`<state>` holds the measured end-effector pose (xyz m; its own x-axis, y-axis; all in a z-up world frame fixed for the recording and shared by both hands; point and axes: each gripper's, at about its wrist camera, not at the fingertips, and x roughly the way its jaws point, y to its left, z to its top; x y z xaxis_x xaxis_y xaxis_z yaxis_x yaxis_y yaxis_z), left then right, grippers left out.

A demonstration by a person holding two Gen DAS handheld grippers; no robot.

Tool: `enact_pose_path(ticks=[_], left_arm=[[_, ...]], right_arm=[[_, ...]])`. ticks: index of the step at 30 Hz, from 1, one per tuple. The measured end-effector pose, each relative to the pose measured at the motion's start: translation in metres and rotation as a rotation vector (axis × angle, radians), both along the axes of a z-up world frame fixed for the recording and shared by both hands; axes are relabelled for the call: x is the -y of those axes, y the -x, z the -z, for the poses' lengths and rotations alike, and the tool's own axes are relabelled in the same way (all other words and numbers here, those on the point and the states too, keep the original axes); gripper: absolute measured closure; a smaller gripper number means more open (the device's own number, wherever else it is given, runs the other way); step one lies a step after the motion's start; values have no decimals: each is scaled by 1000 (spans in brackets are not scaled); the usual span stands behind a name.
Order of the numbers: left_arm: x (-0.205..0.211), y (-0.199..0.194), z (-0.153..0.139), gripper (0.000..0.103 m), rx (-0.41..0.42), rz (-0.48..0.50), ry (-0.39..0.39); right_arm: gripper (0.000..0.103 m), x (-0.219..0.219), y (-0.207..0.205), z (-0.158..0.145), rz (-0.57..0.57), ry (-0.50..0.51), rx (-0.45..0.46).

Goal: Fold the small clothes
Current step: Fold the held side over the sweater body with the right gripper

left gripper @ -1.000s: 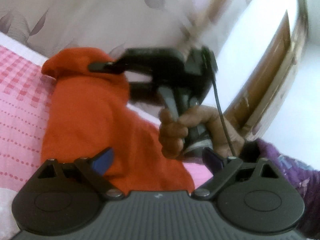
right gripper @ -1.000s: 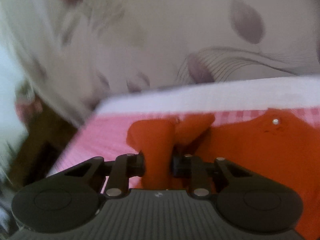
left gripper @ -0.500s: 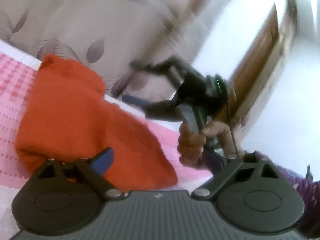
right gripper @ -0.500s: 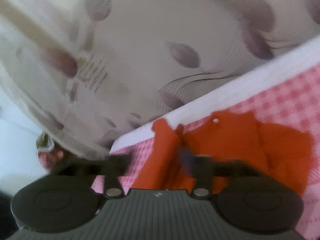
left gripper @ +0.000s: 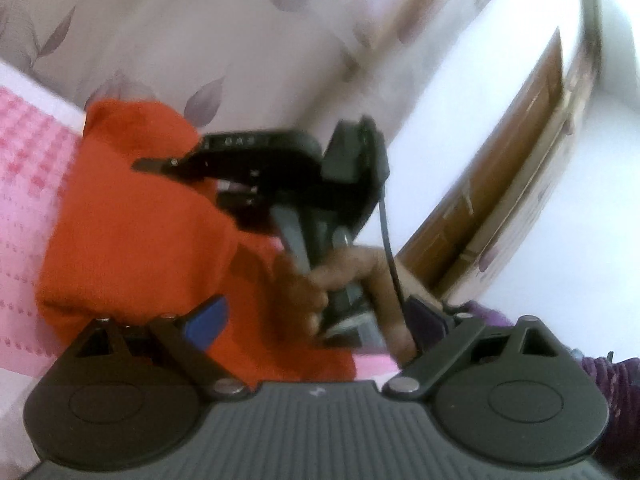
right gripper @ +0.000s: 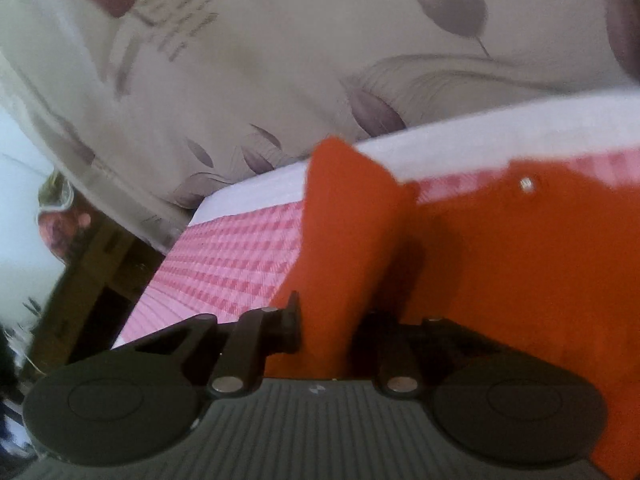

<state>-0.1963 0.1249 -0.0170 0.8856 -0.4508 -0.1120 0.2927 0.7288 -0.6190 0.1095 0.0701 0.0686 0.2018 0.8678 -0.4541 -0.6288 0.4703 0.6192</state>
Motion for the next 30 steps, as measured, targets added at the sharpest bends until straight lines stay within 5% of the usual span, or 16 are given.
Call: enact_pose_path(ticks=[6, 12, 18, 21, 24, 28, 30], left_arm=[[-3, 20, -17, 7, 83, -69, 31], [-8, 12, -27, 5, 64, -76, 67], [10, -16, -36, 5, 53, -46, -9], [21, -25, -34, 5, 49, -18, -26], [30, -35, -27, 5, 23, 5, -66], [35, -39, -16, 5, -31, 35, -116], [32, -35, -16, 5, -29, 40, -100]], right_arm=[[84, 59, 5, -18, 65, -91, 9], [84, 129, -8, -26, 158, -74, 31], [85, 166, -25, -9, 173, -18, -8], [85, 162, -25, 9, 155, 92, 1], [82, 169, -27, 21, 161, 51, -16], [37, 197, -21, 25, 230, -126, -73], [31, 216, 1, 22, 258, -183, -56]])
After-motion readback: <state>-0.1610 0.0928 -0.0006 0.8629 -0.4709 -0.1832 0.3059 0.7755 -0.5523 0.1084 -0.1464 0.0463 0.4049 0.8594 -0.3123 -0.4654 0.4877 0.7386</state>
